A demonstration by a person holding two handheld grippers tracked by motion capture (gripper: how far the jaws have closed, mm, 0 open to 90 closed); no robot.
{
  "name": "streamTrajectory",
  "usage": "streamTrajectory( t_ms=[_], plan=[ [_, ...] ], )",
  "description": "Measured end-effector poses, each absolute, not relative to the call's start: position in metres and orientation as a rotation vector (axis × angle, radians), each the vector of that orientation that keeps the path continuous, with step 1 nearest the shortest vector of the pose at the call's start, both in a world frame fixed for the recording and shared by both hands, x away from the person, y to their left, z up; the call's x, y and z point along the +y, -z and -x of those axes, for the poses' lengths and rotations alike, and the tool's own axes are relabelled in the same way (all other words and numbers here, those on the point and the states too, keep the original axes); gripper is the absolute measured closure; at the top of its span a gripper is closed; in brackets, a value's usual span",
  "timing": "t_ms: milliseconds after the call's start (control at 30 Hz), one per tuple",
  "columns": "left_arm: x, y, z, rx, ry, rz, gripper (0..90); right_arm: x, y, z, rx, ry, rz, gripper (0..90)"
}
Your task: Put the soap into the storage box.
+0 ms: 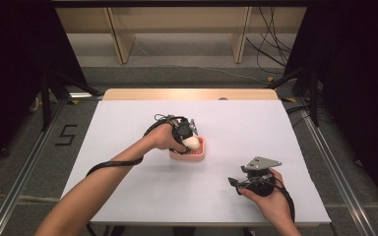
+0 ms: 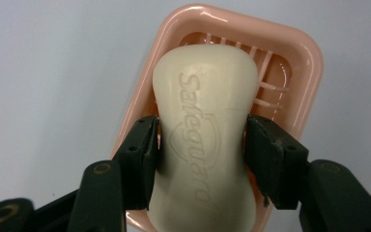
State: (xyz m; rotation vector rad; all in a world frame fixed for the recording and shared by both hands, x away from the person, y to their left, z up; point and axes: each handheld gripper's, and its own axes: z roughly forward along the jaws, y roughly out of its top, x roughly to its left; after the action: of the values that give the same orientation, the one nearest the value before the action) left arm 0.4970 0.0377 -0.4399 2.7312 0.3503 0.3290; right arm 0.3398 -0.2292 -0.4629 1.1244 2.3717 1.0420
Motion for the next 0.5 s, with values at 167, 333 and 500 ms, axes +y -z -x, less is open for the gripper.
streamTrajectory(
  t_ms=[167,333,500],
  plan=[
    [0.048,0.425,-0.489,0.368,-0.334,-2.667,42.7,-0.229,0.463,-0.340,2.371,-1.038,-1.122,35.5],
    [0.069,0.415,-0.474,0.410,-0.329,-2.603,40.9,-0.229,0.463,-0.340,2.376,-1.030,-1.128,35.4],
    [0.098,0.412,-0.457,0.481,-0.354,-2.553,39.4,-0.227,0.463,-0.339,2.373,-1.036,-1.141,35.4]
  ],
)
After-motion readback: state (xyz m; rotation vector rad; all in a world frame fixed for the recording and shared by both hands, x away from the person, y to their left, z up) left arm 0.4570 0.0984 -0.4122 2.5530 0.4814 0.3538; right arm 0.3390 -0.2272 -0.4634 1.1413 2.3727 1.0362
